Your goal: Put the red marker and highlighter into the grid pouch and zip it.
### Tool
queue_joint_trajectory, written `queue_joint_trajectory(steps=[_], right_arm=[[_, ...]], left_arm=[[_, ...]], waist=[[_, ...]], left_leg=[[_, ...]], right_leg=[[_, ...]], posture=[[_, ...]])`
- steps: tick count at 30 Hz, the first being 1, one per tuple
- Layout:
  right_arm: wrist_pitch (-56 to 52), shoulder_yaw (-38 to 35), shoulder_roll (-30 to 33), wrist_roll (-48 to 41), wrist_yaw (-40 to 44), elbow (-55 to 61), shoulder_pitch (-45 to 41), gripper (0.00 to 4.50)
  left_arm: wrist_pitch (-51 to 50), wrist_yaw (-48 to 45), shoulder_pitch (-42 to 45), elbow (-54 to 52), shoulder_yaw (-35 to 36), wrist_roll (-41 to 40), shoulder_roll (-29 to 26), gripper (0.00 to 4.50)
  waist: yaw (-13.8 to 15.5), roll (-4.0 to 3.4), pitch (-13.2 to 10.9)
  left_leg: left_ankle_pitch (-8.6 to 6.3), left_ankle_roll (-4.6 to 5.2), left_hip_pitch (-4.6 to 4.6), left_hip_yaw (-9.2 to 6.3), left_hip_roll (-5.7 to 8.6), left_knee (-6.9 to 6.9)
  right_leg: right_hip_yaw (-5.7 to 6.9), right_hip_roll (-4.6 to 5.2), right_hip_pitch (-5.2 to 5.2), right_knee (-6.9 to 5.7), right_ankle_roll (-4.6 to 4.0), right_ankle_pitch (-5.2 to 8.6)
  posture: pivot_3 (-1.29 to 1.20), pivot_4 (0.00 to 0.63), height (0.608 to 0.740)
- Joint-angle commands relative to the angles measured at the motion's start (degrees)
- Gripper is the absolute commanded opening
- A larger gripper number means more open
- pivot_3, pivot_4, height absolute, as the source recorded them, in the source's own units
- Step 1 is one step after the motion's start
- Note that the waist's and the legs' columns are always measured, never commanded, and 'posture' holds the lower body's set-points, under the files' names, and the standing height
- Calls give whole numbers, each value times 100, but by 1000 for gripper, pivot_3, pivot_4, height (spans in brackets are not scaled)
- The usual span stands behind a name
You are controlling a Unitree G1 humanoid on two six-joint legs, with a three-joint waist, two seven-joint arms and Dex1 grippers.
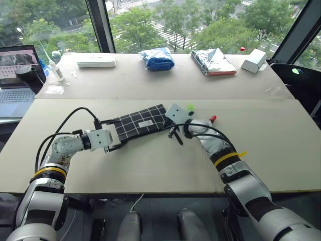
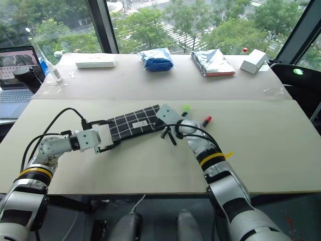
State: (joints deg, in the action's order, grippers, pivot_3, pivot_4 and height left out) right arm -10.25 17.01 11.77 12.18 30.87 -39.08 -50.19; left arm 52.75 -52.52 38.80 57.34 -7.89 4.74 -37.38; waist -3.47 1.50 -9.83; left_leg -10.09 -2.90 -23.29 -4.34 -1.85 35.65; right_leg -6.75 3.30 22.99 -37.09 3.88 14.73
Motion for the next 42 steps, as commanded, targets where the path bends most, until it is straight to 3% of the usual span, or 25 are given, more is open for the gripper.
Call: queue_joint_trajectory(steps=[1, 14, 25, 32, 35, 42], right_arm=[[-89, 5, -48, 9, 38, -146, 89, 24], [-136, -50, 4, -3, -2, -67, 144, 24], [-138, -61, -21, -21, -12, -90, 116, 24], [-134, -70, -11, -22, -23, -104, 115, 24], [-136, -81, -10, -25, -30, -106, 110, 0], [-144, -104, 2, -35, -40, -98, 105, 0]], left_arm=[[146, 0, 214, 220, -170, 249, 68, 4500], [310, 61, 452, 540, -330, 476, -14, 4500], [336, 1094, 527, 709, -496, 1139, -63, 4500], [575, 1256, 547, 746, -633, 1231, 80, 4500], [676, 1027, 551, 775, -624, 1084, 162, 3720], [765, 612, 553, 847, -505, 821, 274, 1101]], waist=[[2, 0, 0], [0, 0, 0], [0, 0, 0], [12, 0, 0], [21, 0, 0], [24, 0, 0]], left_leg=[[0, 0, 0, 0, 0, 0], [0, 0, 0, 0, 0, 0], [0, 0, 1, -1, 0, 0], [0, 0, 1, -1, 1, 0], [0, 0, 0, -1, 1, 0], [0, 0, -7, -1, 1, 0]], right_leg=[[0, 0, 0, 0, 1, 1], [0, 0, 0, 0, 5, 3], [0, 0, 0, -1, 6, 3], [0, 0, 0, -1, 6, 3], [0, 0, 0, -1, 6, 4], [0, 0, 5, 0, 6, 3]], posture=[[0, 150, 740], [0, 150, 740], [0, 150, 740], [0, 150, 740], [0, 150, 740], [0, 150, 740]])
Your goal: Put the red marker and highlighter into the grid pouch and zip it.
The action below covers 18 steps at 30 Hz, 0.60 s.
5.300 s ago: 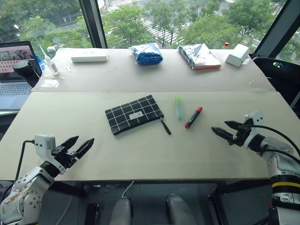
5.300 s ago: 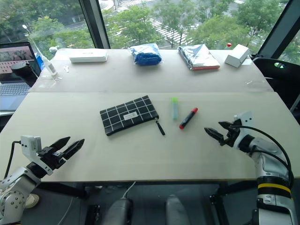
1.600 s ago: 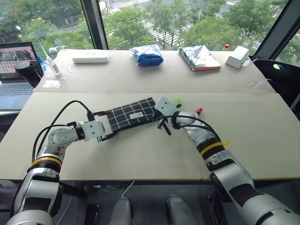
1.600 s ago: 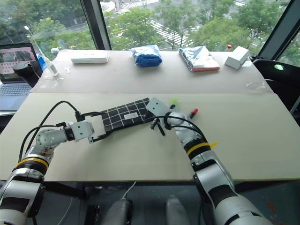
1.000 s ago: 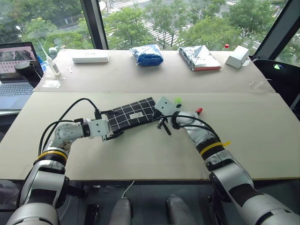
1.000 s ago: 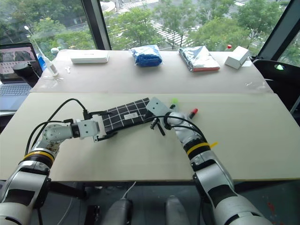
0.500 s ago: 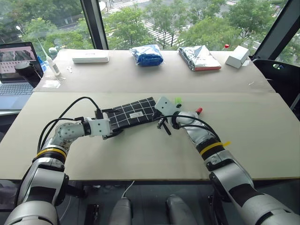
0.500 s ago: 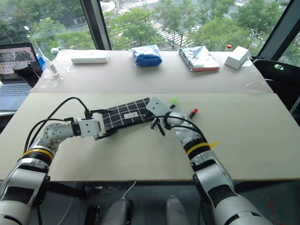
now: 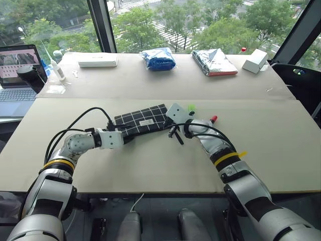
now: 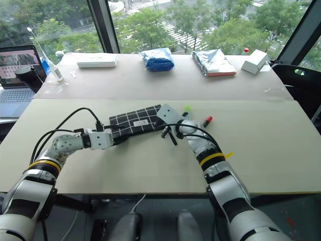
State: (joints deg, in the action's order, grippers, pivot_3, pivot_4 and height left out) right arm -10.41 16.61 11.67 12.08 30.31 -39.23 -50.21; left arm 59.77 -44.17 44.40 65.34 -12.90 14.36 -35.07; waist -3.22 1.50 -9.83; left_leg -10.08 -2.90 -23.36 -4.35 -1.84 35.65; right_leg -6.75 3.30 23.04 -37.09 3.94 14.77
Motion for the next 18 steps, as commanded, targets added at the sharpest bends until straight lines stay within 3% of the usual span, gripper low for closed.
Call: queue_joint_trajectory(steps=[1, 3, 11, 14, 18], right_arm=[[-129, -70, 14, -28, 14, -85, 103, 0], [-128, -82, 24, -34, 14, -88, 97, 0], [-112, -185, 37, -142, 112, -36, 114, 0], [-523, -688, -116, -867, 514, 322, 134, 754], [-1188, -1392, -241, -1716, 710, 788, 13, 2257]], left_arm=[[44, -288, -8, 58, 17, -189, 56, 696], [14, -400, -14, 66, 58, -280, 79, 25], [-317, -776, -26, 57, 258, -610, 164, 25], [-780, -1230, -84, -2, 364, -877, 190, 0], [-989, -1435, -190, -142, 411, -952, 117, 0]], waist=[[-3, 0, 0], [-6, 0, 0], [-4, 0, 0], [-5, 0, 0], [-74, -5, -3]], left_leg=[[0, 0, 2, 0, 0, 0], [0, 0, 2, 0, 0, 0], [0, 0, 0, 0, 0, 0], [0, 0, -3, 0, 0, 0], [0, 0, -9, 0, -1, -3]], right_leg=[[0, 0, -1, 0, 0, 0], [-1, 0, -1, 0, 0, 0], [-1, 0, 0, 1, 1, 0], [-1, 0, 1, 1, 1, 0], [-1, 0, 9, 0, -1, -1]], posture=[[0, 150, 740], [0, 150, 740], [0, 150, 740], [0, 150, 740], [0, 150, 740]])
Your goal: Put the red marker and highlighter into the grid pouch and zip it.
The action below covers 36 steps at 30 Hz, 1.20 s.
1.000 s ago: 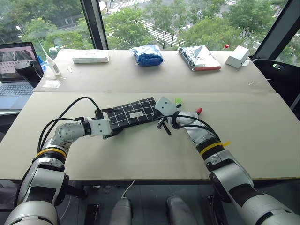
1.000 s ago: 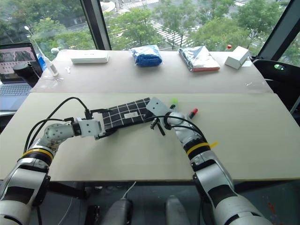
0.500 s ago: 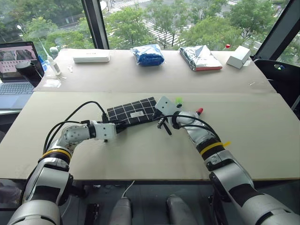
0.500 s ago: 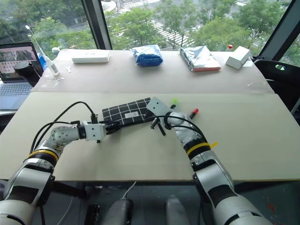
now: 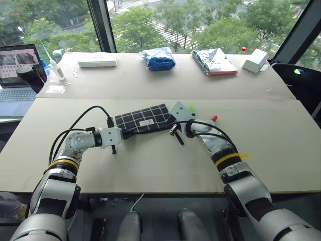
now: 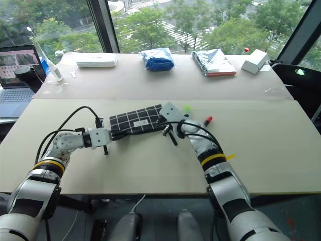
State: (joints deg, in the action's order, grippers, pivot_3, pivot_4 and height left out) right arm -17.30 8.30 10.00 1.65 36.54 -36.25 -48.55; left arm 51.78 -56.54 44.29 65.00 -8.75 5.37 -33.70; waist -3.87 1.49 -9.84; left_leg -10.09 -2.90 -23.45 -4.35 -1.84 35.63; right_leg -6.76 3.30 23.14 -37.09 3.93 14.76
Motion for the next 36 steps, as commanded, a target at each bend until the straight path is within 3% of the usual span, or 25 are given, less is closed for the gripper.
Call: queue_joint_trajectory(steps=[1, 4, 7, 15, 23, 36], right_arm=[[-804, -784, -65, -996, 184, 744, -217, 2509], [-1857, -1329, 75, -1973, 560, 1528, -386, 3381], [-2380, -1519, 576, -2454, 891, 2519, -294, 3381], [-1893, -574, 1245, -1472, 405, 3071, 617, 3381], [-1602, -332, 1225, -1099, 130, 2785, 656, 3381], [-1381, -168, 944, -899, -11, 2214, 433, 3381]], left_arm=[[-241, -217, -210, -154, 31, -90, -34, 0], [-415, -263, -301, -309, 139, -233, -57, 0], [-925, -413, -464, -726, 395, -697, 58, 0], [-2860, -275, -1120, -2804, 840, -1680, 367, 0], [-4099, 60, -1546, -4172, 993, -1913, 365, 0], [-4426, 193, -1717, -4524, 1059, -1902, 386, 0]], waist=[[-11, -4, -3], [-16, -7, -4], [-11, -13, -9], [-4, -8, -12], [-19, -9, -13], [-11, -8, -13]], left_leg=[[0, 0, -3, 0, 0, -1], [0, 0, -8, -2, 0, -3], [0, 0, -19, -3, 0, -3], [0, 1, -32, -11, -2, -2], [1, 1, -84, -8, 0, 10], [1, 1, -85, -7, 0, 11]], right_leg=[[0, 0, 3, -1, -11, -7], [0, 0, 8, 0, -33, -20], [1, 0, 14, 1, -35, -21], [12, 0, 20, 7, -20, -12], [2, -1, 88, -14, -44, -27], [3, 0, 88, -11, -46, -28]], posture=[[0, 150, 740], [0, 150, 740], [0, 150, 740], [0, 150, 740], [0, 150, 740], [0, 150, 740]])
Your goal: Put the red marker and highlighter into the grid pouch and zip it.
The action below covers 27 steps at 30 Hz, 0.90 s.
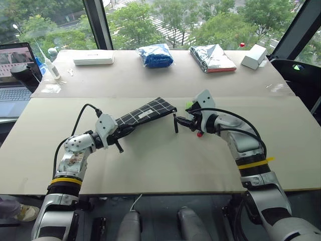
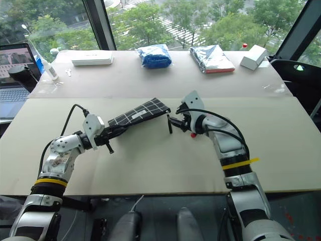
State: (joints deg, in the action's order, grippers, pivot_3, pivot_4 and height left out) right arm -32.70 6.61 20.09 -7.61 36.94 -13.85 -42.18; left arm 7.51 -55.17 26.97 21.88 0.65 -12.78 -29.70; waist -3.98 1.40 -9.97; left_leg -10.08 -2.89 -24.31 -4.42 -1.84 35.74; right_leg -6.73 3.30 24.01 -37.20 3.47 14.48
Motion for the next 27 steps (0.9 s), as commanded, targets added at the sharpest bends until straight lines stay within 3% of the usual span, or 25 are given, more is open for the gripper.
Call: queue_joint_trajectory(steps=[1, 10, 11, 14, 20, 27], right_arm=[[170, 5, -117, 37, -68, -99, -224, 3381], [401, 13, -397, 170, -269, -695, -394, 3381], [440, 13, -410, 189, -287, -728, -399, 2879], [524, 32, -420, 202, -203, -761, -404, 2092], [563, 122, -381, 197, 2, -640, -351, 56], [515, 512, -369, 316, 328, -376, -212, 56]], left_arm=[[-7, 64, 9, -223, 115, -85, -7, 0], [-36, 85, -30, -272, 84, -83, 36, 0], [-37, 87, -35, -278, 84, -82, 39, 0], [-32, 110, -37, -273, 81, -67, 54, 0], [-29, 156, -37, -272, 66, -40, 90, 0], [9, 176, 6, -173, 38, -11, 129, 0]], waist=[[0, 0, 0], [2, 0, 0], [3, 0, 0], [1, 0, 0], [0, 0, 0], [0, 0, 0]], left_leg=[[0, 0, 0, 0, 0, 0], [0, 0, 0, 0, 0, 0], [0, 0, 0, 0, 0, 0], [0, 0, 0, 0, 0, 1], [0, 0, 0, 0, 0, 0], [0, 0, 0, 0, 0, 1]], right_leg=[[0, 0, 0, 0, 0, 0], [0, 0, 1, 0, -1, -1], [0, 0, 0, 0, -2, -1], [0, 0, 0, -1, -2, -1], [0, 0, 0, -1, -3, -2], [0, 0, 0, -2, -3, -2]], posture=[[0, 150, 740], [0, 150, 740], [0, 150, 740], [0, 150, 740], [0, 150, 740], [0, 150, 740]])
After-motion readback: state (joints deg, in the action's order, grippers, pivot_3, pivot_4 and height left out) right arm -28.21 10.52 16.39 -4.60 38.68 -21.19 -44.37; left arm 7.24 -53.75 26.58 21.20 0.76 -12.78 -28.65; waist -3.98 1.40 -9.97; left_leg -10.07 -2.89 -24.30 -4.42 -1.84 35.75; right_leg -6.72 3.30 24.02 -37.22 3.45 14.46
